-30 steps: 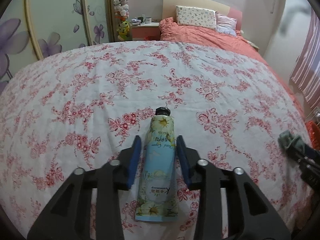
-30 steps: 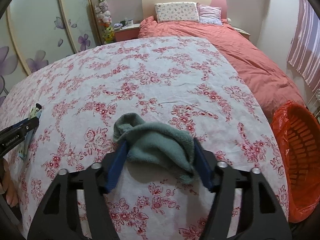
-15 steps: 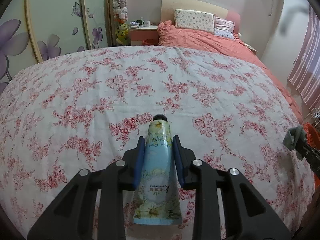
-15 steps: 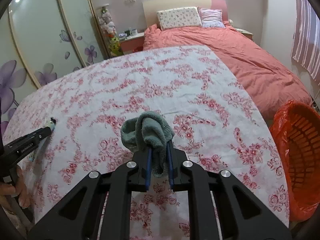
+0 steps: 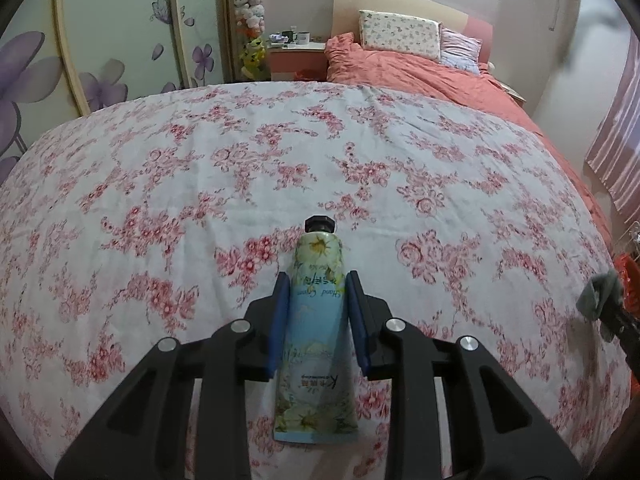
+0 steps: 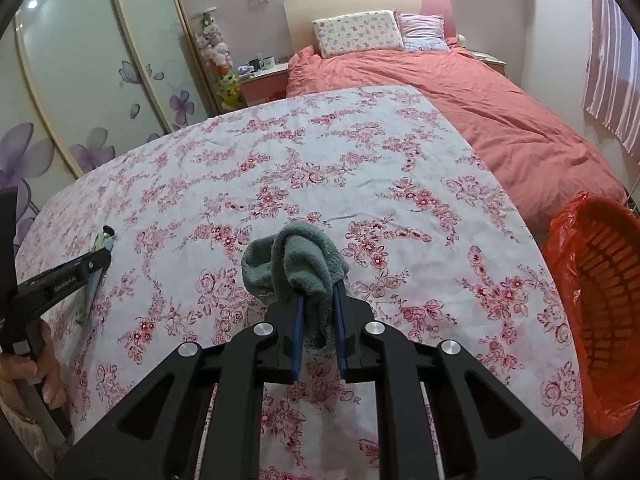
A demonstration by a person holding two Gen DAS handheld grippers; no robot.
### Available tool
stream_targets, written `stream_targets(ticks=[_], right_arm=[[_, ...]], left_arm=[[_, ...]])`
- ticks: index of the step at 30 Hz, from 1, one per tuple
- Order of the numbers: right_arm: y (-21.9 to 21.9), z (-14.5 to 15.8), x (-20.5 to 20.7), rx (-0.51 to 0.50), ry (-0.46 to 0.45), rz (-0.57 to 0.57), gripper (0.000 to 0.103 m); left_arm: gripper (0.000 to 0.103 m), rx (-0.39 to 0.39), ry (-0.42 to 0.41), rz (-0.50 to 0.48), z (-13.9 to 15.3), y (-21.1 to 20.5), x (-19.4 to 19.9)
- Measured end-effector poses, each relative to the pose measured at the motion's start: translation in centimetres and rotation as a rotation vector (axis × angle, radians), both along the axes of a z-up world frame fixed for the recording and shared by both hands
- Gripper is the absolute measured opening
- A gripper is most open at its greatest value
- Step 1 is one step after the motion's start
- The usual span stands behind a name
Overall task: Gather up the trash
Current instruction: 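Carry the cream tube and grey sock over the orange basket and open both grippers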
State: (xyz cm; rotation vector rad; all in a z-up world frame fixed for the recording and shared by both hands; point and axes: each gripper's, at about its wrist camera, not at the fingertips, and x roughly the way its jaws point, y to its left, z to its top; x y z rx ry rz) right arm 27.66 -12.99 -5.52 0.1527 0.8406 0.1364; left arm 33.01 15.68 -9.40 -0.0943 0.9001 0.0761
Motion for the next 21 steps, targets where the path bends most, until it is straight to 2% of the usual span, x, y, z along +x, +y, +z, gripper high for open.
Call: stream_targets(ticks=[6,15,21], right_arm=[[-0.3,0.2,-0.1,0.009,-0.008,0.0,0.013],[-0.5,0.4,-0.5,0.023,-0.006,-0.001,0.013],[-1.6,2.5,-1.6,0.053,-0.054,-0.015,0.013]], left_arm=[[0.028,-0.051,-0.041,0.0,0.4,0.9,-0.7],[0.028,-0.068,-0.081,-0.031,1.7,0.5,-1.8],[0.028,-0.069,-0.116,-0.071,3.8,-1.3,-2.9]])
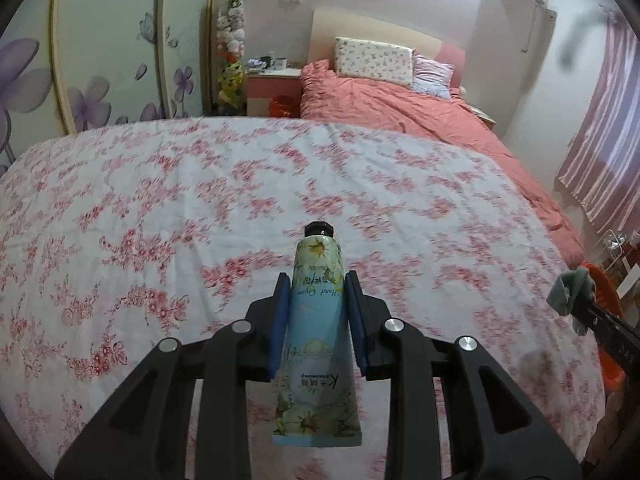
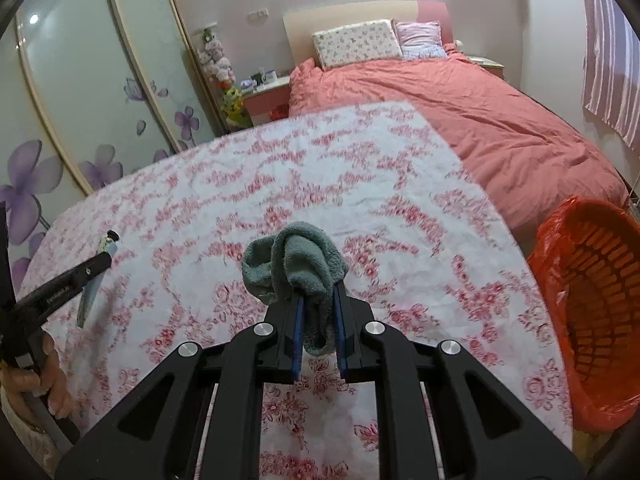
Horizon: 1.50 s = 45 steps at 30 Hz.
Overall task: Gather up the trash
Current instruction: 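Carry the cream tube and grey sock over the orange basket and open both grippers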
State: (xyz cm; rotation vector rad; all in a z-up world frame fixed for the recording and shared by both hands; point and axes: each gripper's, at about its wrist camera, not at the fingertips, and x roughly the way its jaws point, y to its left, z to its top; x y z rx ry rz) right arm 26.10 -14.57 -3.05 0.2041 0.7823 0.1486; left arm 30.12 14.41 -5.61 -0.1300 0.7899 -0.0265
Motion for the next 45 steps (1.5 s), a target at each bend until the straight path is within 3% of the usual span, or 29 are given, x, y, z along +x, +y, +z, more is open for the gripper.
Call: stream_targets(ticks=[16,23,31,38,45], right_arm=[[-6.0,5.9,-4.8,0.063,-0.16,-0.112,0.013],[-10.0,6.8,-7.2,0.067,-0.214,-0.201,0.013],[-16.6,5.7,-9.0,0.093,-0.217,-0.34,0.013],[-21.3,4.3,-9.1,0.129,-0.205,-0.436,0.013],[-23.8,3.0,-8.4,0.177,-0.194,-0.48,0.013]], left_arm=[[0.028,0.028,-0.114,-0.191,6.7,-9.5,-3.8],[0.028,0.019,-0.157,-0.327,8.7,-16.5,-5.8],[0.028,-0.023,-0.166,-0.493,9.0,-25.2,-7.0],[0.028,-0.045,-0.141,-0.634,7.6,-33.6,-7.4],[0.028,-0.052,-0.097,-0.704,5.7,-38.8,-6.7]])
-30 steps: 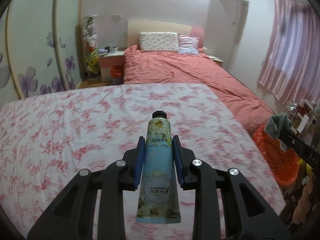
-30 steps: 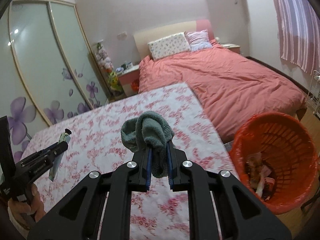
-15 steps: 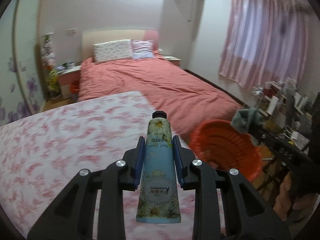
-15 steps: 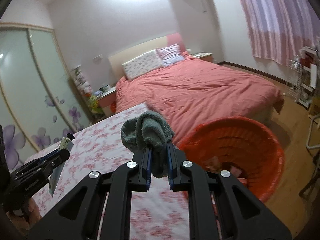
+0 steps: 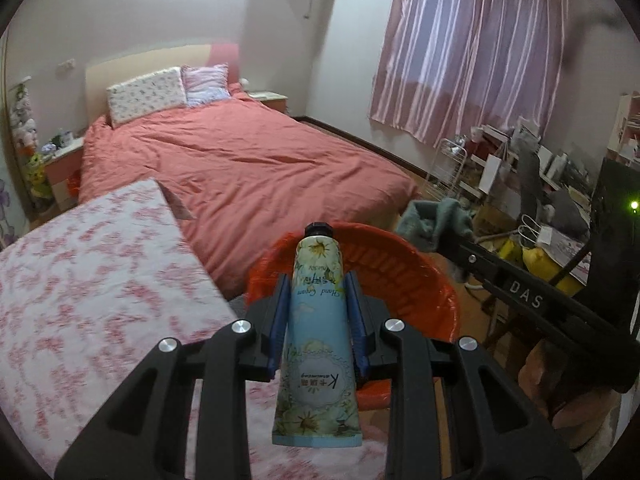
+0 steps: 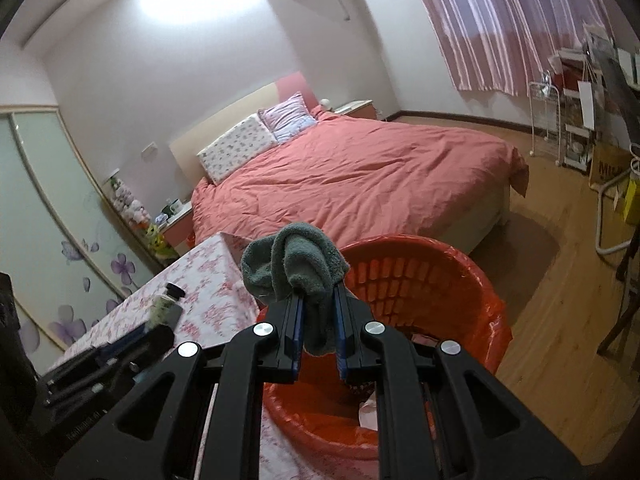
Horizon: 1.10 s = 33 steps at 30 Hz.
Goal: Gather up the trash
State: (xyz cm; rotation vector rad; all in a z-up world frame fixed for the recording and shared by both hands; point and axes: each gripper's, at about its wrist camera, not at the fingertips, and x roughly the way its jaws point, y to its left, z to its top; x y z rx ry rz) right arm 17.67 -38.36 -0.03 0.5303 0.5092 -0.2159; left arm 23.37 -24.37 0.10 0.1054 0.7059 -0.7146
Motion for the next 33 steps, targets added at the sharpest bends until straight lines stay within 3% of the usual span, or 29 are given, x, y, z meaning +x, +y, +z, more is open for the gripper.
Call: stream_targets(ticks=[6,8,10,12,18,25,29,33], right_arm=[[-1.8,-1.8,0.4,0.07,0.03,-0.013,0.018],[-2.4,-2.7,0.8,0.103,0.047,-0.014,0.032],[-2.6,-3.1,0.7,0.11,0.057,-0.021,0.053],[-2.8,-3.4,0.4,0.098,0.064,-0.027,0.057],[-2.0,-2.4,-0.7,0.019,0.074,-0.058,0.072],[1.0,0.8,-4.0,-0.149,0.045,-0.11,0.098],[3.5,2.3,-5.6,-0.216,0.034,-0.111,0.101],[6.3,3.0,-7.5,-0.259,0.034,-0.073,0.101]], left_arm=[[0.027,0.044,0.032,-0.012,-2.5,-2.9,1.4],[0.032,0.061,0.053,-0.002,-3.3,-3.2,2.0],[0.036,0.068,0.068,0.012,-3.9,-3.0,2.6],[0.04,0.08,0.069,0.031,-4.2,-2.4,2.9],[0.051,0.095,0.05,0.095,-4.0,0.3,3.0],[0.076,0.088,-0.041,0.206,-1.8,6.3,0.2],[0.094,0.088,-0.111,0.277,-0.5,9.8,-2.5],[0.099,0.09,-0.177,0.351,0.5,13.4,-5.9]])
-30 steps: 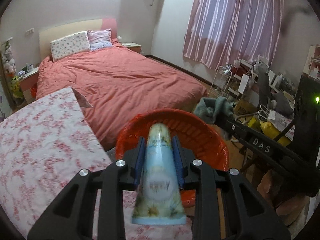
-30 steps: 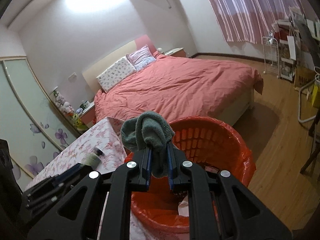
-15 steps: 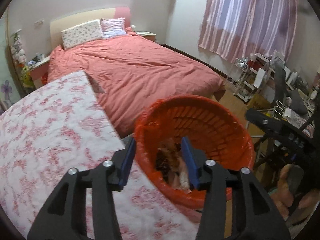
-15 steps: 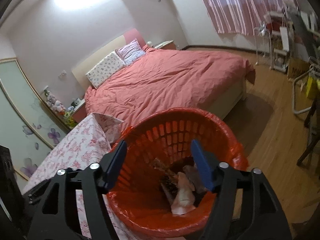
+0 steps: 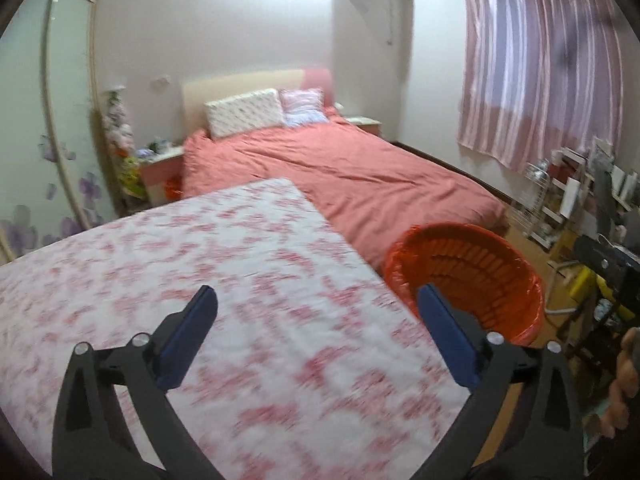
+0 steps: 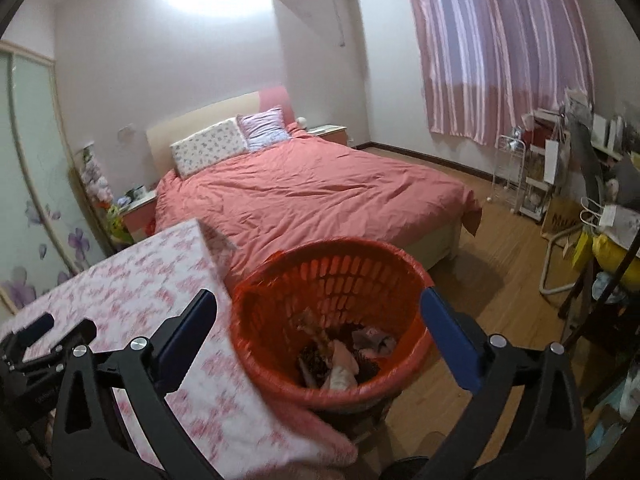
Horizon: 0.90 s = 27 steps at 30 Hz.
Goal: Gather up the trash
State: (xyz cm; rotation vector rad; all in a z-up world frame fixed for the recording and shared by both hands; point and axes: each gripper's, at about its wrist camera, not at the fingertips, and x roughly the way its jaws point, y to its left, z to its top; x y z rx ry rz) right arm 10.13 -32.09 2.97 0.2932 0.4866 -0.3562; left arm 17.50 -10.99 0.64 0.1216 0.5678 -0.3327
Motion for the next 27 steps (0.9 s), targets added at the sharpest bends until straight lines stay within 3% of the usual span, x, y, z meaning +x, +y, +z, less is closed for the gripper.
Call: stream_targets(ticks=[12,19,27], right_arm=[[6.4,1.1,-6.5,-0.147,-0.14,0.057,0.101],[8.7,0.6,-7.8,-0.141,-0.101,0.025,0.101],[10.8,0.0,-9.0,-0.211,-0.07,-0.057,0.101]], left_arm=[[0.099,-0.006,-0.102,0.203,-0.3,8.5,-9.2],[0.099,-0.031,-0.112,0.288,-0.4,11.3,-12.9],[0.099,-0.066,-0.063,0.304,-0.9,12.3,-14.4]])
